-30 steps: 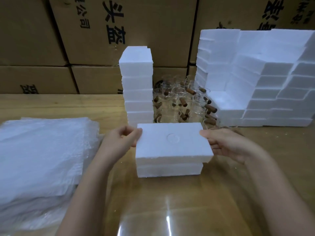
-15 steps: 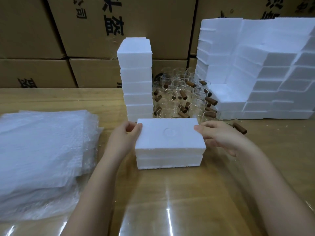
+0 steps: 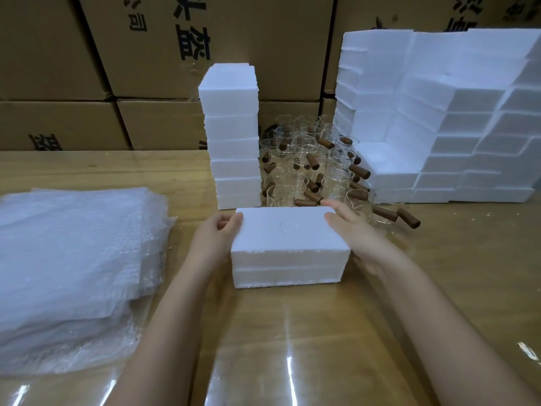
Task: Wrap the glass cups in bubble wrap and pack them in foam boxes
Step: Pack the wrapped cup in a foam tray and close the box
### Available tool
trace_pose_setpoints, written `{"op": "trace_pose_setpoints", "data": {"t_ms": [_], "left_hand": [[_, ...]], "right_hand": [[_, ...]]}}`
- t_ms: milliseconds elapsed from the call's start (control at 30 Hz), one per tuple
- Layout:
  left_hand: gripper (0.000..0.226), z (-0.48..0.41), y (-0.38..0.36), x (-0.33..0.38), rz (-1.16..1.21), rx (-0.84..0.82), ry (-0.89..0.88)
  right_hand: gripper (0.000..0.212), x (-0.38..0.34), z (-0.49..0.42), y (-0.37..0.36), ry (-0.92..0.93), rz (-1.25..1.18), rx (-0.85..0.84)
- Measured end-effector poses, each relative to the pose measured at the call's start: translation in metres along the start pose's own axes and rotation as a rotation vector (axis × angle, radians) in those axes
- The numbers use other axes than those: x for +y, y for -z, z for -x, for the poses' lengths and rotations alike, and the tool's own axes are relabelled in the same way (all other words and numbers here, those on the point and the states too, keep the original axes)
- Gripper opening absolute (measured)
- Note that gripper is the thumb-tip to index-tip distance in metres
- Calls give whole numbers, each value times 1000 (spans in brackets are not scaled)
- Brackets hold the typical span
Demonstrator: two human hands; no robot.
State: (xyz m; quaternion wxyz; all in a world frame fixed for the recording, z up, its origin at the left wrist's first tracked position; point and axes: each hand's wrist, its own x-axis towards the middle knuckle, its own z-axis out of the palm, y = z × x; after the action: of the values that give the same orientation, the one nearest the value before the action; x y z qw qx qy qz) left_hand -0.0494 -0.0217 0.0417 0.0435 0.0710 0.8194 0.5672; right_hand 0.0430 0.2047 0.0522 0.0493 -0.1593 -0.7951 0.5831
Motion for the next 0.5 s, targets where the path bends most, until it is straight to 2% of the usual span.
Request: {"op": "trace_pose_setpoints", "data": {"t_ms": [67, 233, 367, 467, 500], "left_hand": [[23, -1, 1, 1, -17, -23, 14], [52, 1, 4, 3, -35, -80, 30], [46, 1, 6, 3, -76, -126, -18], [31, 3, 6, 1, -123, -82, -138], [32, 5, 8, 2, -137, -104, -196]], "right_hand": [[40, -1, -1, -3, 16, -13, 24], [45, -1, -4, 0, -5, -41, 2], [47, 2, -6, 6, 25, 17, -5], [48, 3, -7, 8, 55, 86, 14], [47, 3, -7, 8, 51, 75, 11]]}}
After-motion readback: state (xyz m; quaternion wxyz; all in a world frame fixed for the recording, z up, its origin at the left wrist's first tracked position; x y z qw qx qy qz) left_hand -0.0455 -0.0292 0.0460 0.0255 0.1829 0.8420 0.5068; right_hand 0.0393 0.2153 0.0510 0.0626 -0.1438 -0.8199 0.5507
